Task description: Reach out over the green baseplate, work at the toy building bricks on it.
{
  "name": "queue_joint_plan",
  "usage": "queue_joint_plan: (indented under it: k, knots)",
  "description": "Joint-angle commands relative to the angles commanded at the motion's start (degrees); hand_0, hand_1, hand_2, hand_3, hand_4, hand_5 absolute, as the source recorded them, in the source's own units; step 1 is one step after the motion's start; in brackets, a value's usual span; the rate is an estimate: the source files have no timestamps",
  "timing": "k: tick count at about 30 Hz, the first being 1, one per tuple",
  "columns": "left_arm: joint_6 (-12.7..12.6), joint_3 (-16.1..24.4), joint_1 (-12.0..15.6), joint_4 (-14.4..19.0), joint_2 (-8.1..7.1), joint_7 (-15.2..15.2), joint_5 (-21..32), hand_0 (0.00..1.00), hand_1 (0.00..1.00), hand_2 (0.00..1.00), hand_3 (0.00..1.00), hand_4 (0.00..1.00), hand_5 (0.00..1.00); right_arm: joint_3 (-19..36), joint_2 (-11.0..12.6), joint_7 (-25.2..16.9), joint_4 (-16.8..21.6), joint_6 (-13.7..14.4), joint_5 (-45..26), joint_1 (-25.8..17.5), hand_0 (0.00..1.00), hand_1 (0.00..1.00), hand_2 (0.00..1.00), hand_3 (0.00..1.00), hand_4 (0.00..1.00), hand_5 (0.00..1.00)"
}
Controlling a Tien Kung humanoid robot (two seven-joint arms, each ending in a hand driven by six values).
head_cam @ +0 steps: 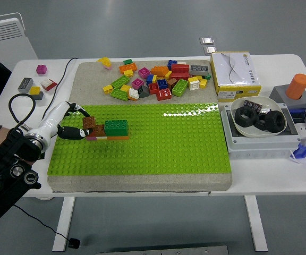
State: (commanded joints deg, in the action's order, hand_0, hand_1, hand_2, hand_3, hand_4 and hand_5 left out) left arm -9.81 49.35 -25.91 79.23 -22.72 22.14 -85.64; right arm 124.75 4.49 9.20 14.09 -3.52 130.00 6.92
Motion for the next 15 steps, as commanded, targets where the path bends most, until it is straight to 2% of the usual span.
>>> queue_joint_plan:
  k: [3,6,15]
  knots:
    - [-0.1,0.0,-1.2,-2.6,1.76,-0.2,1.6,0.874,0.878,0.813,0.414,0.646,0.002,-0.3,0.0,0.0,0.0,0.0,0.0,0.1,0.512,0.685,0.643,0.748,0.798,0.799]
    - [-0.2,0.2,-1.8,-4.3,2.91,-0.3,2.0,0.874,0.878,0.813,0.414,0.646,0.002,-0.7,0.0,0.1,0.0,0.0,0.0,0.2,0.512,0.685,0.643,0.748,0.798,0.799]
    - [-0.2,0.7,-2.3,-7.9,4.65,-0.2,2.4,0.874,0.880,0.814,0.414,0.639,0.002,-1.7,0.0,0.2,0.1,0.0,0.0,0.3,0.512,0.685,0.647,0.748,0.798,0.798]
